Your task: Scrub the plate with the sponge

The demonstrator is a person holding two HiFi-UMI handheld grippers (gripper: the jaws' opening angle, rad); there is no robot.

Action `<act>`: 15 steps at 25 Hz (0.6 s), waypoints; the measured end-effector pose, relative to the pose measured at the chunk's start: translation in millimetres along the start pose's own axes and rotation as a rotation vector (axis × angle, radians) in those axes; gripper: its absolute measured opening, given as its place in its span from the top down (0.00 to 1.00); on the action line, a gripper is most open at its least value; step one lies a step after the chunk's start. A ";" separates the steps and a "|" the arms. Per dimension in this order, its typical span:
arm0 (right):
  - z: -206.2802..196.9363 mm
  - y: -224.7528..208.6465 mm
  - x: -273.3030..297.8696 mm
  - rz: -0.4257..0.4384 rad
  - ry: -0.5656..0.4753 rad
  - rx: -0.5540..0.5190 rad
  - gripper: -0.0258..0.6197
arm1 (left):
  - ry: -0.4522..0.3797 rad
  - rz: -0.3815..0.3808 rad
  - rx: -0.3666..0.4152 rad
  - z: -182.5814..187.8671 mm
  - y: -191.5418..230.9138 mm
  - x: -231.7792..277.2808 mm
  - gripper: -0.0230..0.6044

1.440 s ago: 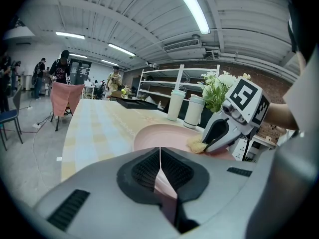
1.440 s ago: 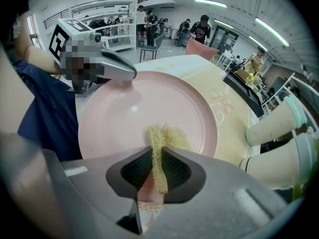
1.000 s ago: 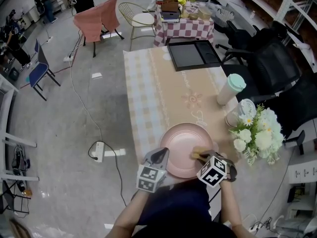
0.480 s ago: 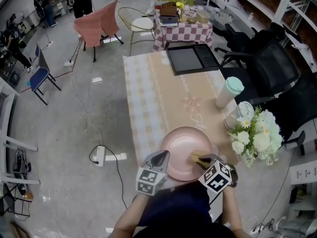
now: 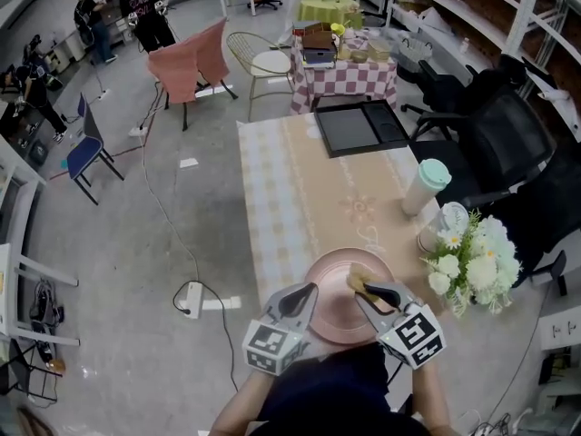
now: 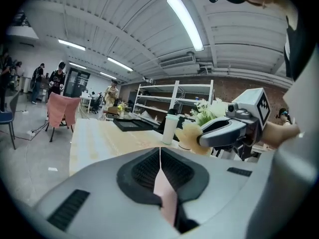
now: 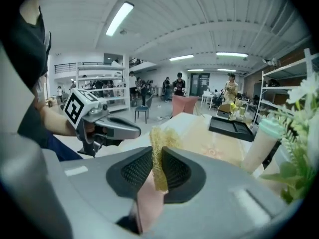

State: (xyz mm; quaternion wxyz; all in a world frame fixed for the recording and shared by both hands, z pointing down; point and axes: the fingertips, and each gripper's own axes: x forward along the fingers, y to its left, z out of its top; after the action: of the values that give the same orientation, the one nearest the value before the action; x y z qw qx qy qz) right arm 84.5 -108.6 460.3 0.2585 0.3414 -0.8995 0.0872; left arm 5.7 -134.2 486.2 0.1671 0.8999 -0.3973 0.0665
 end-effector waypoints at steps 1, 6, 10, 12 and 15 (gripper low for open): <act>9.9 -2.4 -1.4 -0.018 -0.045 0.008 0.87 | -0.016 0.005 0.005 7.8 1.0 -2.7 0.94; 52.1 -15.1 -9.0 -0.136 -0.307 0.037 0.87 | -0.108 0.030 0.038 52.7 6.5 -16.7 0.94; 77.6 -22.6 -21.9 -0.244 -0.535 0.086 0.87 | -0.153 0.041 0.067 69.5 12.3 -22.6 0.94; 82.9 -25.8 -29.2 -0.311 -0.612 0.088 0.87 | -0.181 0.064 0.082 75.8 16.2 -26.4 0.94; 75.3 -30.7 -30.4 -0.375 -0.616 0.094 0.88 | -0.215 0.106 0.083 76.0 25.3 -32.4 0.94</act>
State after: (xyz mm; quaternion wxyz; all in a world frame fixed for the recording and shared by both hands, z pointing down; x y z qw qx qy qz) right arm 93.5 -139.5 379.7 -0.0290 0.5221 -0.8520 -0.0275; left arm -35.9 -154.6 413.2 0.0825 0.8857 -0.4569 -0.0050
